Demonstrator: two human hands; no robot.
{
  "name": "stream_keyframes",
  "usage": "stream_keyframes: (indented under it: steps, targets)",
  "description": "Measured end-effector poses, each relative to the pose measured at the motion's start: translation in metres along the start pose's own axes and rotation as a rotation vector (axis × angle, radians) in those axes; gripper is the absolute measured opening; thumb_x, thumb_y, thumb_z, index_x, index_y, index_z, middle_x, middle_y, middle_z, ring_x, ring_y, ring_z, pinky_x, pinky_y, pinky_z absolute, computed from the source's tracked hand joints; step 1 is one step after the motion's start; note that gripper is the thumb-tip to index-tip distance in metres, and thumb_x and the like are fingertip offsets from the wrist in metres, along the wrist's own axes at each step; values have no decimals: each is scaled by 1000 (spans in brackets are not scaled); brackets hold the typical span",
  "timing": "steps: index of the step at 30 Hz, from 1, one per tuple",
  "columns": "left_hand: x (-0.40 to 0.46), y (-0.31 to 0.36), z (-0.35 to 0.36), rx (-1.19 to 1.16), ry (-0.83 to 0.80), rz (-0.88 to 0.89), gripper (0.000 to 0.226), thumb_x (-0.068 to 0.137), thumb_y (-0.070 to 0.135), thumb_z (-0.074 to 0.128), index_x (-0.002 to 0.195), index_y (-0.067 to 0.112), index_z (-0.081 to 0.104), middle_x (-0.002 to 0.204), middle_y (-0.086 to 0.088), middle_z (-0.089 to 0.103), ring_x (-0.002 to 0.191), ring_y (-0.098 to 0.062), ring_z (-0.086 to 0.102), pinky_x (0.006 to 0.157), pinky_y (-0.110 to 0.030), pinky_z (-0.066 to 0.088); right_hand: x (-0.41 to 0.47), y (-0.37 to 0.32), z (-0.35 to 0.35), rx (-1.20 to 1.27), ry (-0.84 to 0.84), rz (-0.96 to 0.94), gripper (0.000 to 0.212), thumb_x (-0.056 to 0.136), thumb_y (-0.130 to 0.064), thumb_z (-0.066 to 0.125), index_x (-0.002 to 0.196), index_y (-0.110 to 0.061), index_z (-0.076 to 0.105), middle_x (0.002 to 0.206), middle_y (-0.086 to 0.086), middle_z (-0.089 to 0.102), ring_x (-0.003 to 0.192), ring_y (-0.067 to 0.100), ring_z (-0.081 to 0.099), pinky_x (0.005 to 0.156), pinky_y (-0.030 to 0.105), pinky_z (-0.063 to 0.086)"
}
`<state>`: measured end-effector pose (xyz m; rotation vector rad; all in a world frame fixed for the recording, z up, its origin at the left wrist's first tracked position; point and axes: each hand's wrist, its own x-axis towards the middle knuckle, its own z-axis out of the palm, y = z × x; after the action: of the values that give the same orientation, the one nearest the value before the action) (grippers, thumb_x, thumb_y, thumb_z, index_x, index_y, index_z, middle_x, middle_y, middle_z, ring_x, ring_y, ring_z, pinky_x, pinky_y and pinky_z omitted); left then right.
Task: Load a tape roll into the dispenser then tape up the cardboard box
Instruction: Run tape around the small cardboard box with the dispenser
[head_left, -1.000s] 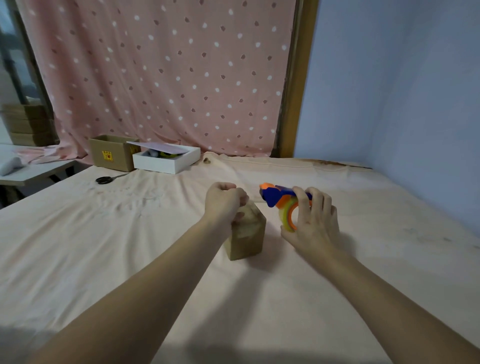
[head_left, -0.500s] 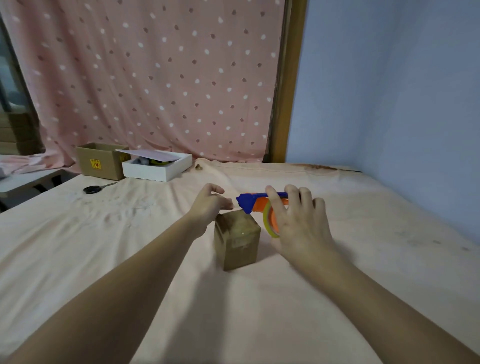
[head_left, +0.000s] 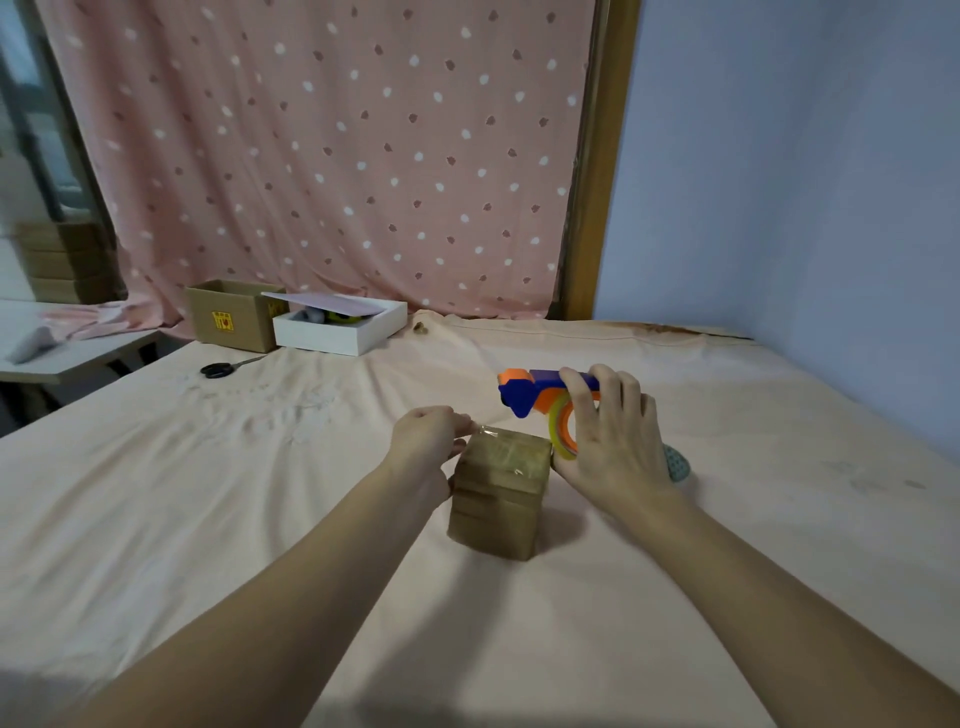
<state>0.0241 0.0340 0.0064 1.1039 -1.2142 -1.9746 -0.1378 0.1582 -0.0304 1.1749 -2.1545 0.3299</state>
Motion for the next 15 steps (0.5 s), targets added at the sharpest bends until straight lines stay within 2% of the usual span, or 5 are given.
stream_keyframes:
  steps: [4, 8, 12, 15]
  targets:
    - [-9, -11, 6, -48, 34, -38, 12, 92, 6, 60, 92, 17, 64, 93, 0, 70, 90, -18, 58, 61, -33, 42, 1, 5, 4, 31, -3, -13, 92, 71, -44, 85, 145, -16, 37, 136, 18, 45, 120, 38, 46, 88, 51, 50]
    - [-15, -19, 9, -90, 43, -30, 13, 93, 7, 60, 99, 17, 65, 85, 5, 69, 87, -16, 57, 63, -30, 42, 3, 8, 3, 36, -20, -42, 94, 71, -39, 88, 145, -17, 34, 137, 18, 45, 122, 38, 45, 91, 51, 50]
    - [-14, -15, 1, -97, 18, 83, 15, 92, 12, 64, 107, 17, 62, 89, 3, 74, 86, -16, 58, 70, -33, 40, 5, 8, -8, 28, 21, -73, 97, 64, -35, 91, 142, -17, 37, 136, 18, 46, 120, 38, 47, 90, 50, 51]
    - [-11, -3, -14, 7, -45, 193, 25, 89, 13, 72, 109, 16, 57, 99, -4, 77, 93, -19, 65, 78, -34, 47, 4, 16, -21, -6, 91, -147, 98, 61, -29, 93, 142, -16, 39, 136, 20, 46, 121, 40, 46, 90, 52, 51]
